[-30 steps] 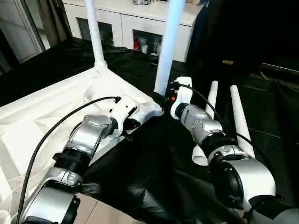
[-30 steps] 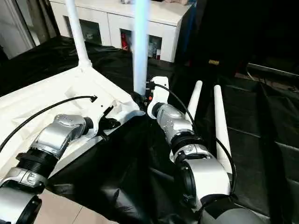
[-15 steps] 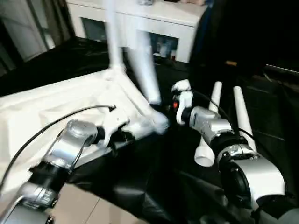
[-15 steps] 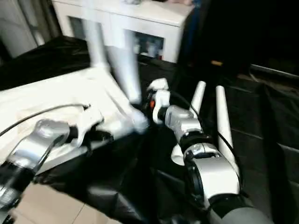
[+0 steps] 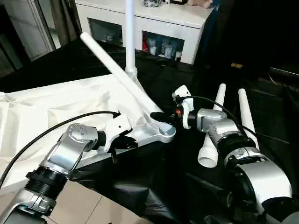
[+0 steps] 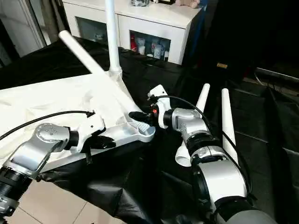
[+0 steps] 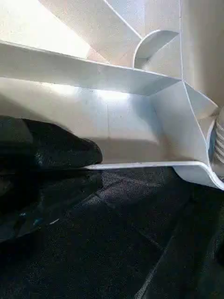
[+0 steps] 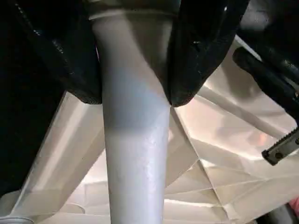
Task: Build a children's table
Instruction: Insert table leg to table base
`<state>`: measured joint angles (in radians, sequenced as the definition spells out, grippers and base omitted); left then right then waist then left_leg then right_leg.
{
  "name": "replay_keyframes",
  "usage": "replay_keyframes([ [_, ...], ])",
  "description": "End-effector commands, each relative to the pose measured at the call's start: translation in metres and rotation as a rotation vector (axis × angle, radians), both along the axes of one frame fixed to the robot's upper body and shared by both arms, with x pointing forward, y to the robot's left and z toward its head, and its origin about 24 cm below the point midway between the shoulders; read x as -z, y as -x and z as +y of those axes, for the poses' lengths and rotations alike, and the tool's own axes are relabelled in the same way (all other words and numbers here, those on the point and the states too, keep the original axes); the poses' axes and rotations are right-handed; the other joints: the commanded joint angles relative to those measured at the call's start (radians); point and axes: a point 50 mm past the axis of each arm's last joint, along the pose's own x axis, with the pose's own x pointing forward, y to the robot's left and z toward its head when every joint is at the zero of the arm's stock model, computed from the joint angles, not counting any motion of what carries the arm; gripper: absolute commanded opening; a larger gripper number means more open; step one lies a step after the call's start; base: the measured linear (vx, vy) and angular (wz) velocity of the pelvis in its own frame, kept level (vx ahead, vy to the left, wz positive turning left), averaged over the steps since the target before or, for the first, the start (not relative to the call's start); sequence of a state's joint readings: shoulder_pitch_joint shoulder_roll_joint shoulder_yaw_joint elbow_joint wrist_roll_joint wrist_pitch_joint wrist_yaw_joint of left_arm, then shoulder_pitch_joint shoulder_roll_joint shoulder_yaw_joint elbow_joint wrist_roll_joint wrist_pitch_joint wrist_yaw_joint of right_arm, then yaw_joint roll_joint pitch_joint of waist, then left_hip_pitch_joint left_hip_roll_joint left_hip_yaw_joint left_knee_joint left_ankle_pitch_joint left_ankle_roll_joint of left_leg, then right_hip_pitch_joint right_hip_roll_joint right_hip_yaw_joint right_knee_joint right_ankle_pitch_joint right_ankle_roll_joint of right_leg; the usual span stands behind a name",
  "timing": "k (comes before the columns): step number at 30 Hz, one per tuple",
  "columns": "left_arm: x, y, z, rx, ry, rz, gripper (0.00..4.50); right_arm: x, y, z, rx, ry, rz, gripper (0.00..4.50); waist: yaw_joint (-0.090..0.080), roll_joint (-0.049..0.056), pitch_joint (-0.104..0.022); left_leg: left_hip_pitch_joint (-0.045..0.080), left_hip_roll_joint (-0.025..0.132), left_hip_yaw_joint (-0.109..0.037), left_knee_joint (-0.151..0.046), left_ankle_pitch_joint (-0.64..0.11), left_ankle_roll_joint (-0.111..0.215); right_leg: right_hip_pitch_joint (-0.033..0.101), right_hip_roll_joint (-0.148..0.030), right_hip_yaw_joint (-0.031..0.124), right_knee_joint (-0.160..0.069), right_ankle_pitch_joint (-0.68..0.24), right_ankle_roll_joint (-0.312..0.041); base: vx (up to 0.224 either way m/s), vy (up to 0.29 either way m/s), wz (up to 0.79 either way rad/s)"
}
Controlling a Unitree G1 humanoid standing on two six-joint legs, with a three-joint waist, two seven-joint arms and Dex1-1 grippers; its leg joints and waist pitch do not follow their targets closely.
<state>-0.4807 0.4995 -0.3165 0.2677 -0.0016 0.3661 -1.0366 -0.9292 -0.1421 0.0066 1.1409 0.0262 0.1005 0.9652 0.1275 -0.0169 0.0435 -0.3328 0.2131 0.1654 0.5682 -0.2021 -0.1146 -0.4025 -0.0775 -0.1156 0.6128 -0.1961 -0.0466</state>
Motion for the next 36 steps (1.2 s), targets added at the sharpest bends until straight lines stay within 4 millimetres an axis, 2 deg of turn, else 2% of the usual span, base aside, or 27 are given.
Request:
replay_keyframes([
  [1,-0.009,-0.002,-0.01,0.075,0.003,-0.045,0.0,0.03,0.012,-0.013,0.013,0.141,0.105,1.88,-0.004,0.019,-0.06,-0.009,0.025,0.003,-0.055,-0.088,0.045,0.063,-0.073,0.064,-0.052,-0.052,-0.228,0.0,0.0,0.0],
  [4,-0.01,-0.004,-0.01,0.073,0.001,-0.055,0.0,0.027,0.009,-0.012,0.009,0.177,0.081,1.88,-0.003,0.019,-0.06,-0.008,0.025,0.002,-0.056,-0.104,0.036,0.063,-0.073,0.064,-0.054,-0.074,-0.221,0.0,0.0,0.0],
  [6,-0.011,-0.004,-0.01,0.076,-0.003,-0.057,0.0,0.02,0.006,-0.01,0.017,0.183,0.097,2.58,-0.003,0.02,-0.059,-0.007,0.025,0.002,-0.057,-0.114,0.033,0.063,-0.073,0.065,-0.055,-0.085,-0.218,0.0,0.0,0.0],
  [7,-0.011,-0.004,-0.01,0.078,-0.006,-0.057,0.0,0.018,0.004,-0.009,0.013,0.2,0.104,2.58,-0.003,0.016,-0.059,-0.008,0.025,0.001,-0.057,-0.114,0.033,0.064,-0.072,0.065,-0.053,-0.092,-0.217,0.0,0.0,0.0],
  [13,-0.01,-0.004,-0.009,0.083,-0.014,-0.055,0.0,0.012,0.003,-0.002,-0.056,0.274,0.133,3.03,-0.003,0.017,-0.059,-0.009,0.026,0.002,-0.056,-0.113,0.029,0.063,-0.073,0.065,-0.054,-0.093,-0.214,0.0,0.0,0.0],
  [15,-0.01,-0.003,-0.008,0.086,-0.017,-0.052,0.0,0.008,0.002,0.001,-0.072,0.309,0.139,3.22,-0.002,0.017,-0.061,-0.01,0.026,0.001,-0.054,-0.095,0.029,0.064,-0.072,0.065,-0.049,-0.065,-0.218,0.0,0.0,0.0],
  [16,-0.01,-0.003,-0.007,0.088,-0.019,-0.05,0.0,0.006,0.001,0.003,-0.089,0.35,0.136,3.33,-0.005,0.011,-0.061,-0.01,0.026,0.002,-0.054,-0.093,0.03,0.064,-0.072,0.065,-0.048,-0.062,-0.221,0.0,0.0,0.0],
  [19,-0.01,-0.003,-0.006,0.087,-0.022,-0.048,0.0,0.003,0.0,0.004,-0.123,0.43,0.129,3.55,-0.003,0.014,-0.06,-0.009,0.026,0.003,-0.054,-0.097,0.028,0.062,-0.075,0.066,-0.049,-0.079,-0.219,0.0,0.0,0.0],
  [20,-0.01,-0.003,-0.006,0.087,-0.023,-0.048,0.0,0.003,-0.001,0.004,-0.127,0.462,0.129,3.55,-0.003,0.01,-0.06,-0.01,0.027,0.002,-0.054,-0.093,0.028,0.063,-0.074,0.065,-0.047,-0.079,-0.216,0.0,0.0,0.0],
  [21,-0.01,-0.002,-0.006,0.086,-0.023,-0.048,0.0,0.001,-0.001,0.004,-0.132,0.474,0.131,3.55,-0.003,0.012,-0.059,-0.01,0.026,0.002,-0.054,-0.092,0.028,0.062,-0.074,0.065,-0.048,-0.08,-0.215,0.0,0.0,0.0],
  [22,-0.01,-0.002,-0.005,0.085,-0.023,-0.048,0.0,0.0,-0.002,0.005,-0.135,0.471,0.133,3.2,-0.002,0.011,-0.059,-0.009,0.027,0.003,-0.054,-0.093,0.028,0.061,-0.075,0.067,-0.048,-0.082,-0.214,0.0,0.0,0.0],
  [23,-0.01,-0.002,-0.005,0.082,-0.023,-0.049,0.0,-0.003,-0.002,0.008,-0.135,0.451,0.135,3.11,-0.002,0.005,-0.059,-0.011,0.028,0.003,-0.055,-0.091,0.029,0.063,-0.076,0.067,-0.047,-0.084,-0.21,0.0,0.0,0.0],
  [25,-0.01,-0.002,-0.005,0.082,-0.023,-0.049,0.0,-0.004,-0.003,0.009,-0.132,0.444,0.133,3.14,-0.001,0.006,-0.059,-0.01,0.028,0.003,-0.055,-0.087,0.028,0.062,-0.076,0.067,-0.047,-0.082,-0.206,0.0,0.0,0.0],
  [28,-0.01,-0.001,-0.004,0.077,-0.021,-0.052,0.0,-0.007,-0.004,0.013,-0.125,0.403,0.125,2.84,-0.001,0.004,-0.06,-0.01,0.028,0.003,-0.054,-0.075,0.028,0.063,-0.077,0.068,-0.044,-0.069,-0.206,0.0,0.0,0.0],
  [33,-0.008,0.002,-0.004,0.076,-0.016,-0.061,0.0,-0.015,-0.004,0.016,-0.137,0.223,0.125,2.76,0.0,0.003,-0.063,-0.011,0.029,0.004,-0.051,-0.063,0.037,0.065,-0.077,0.068,-0.04,-0.034,-0.215,0.0,0.0,0.0],
  [36,-0.01,0.001,-0.005,0.063,-0.002,-0.108,0.0,-0.02,-0.006,0.01,-0.078,0.061,0.128,2.76,0.003,0.004,-0.065,-0.01,0.029,0.006,-0.047,-0.035,0.052,0.063,-0.074,0.067,-0.035,0.017,-0.228,0.0,0.0,0.0],
])
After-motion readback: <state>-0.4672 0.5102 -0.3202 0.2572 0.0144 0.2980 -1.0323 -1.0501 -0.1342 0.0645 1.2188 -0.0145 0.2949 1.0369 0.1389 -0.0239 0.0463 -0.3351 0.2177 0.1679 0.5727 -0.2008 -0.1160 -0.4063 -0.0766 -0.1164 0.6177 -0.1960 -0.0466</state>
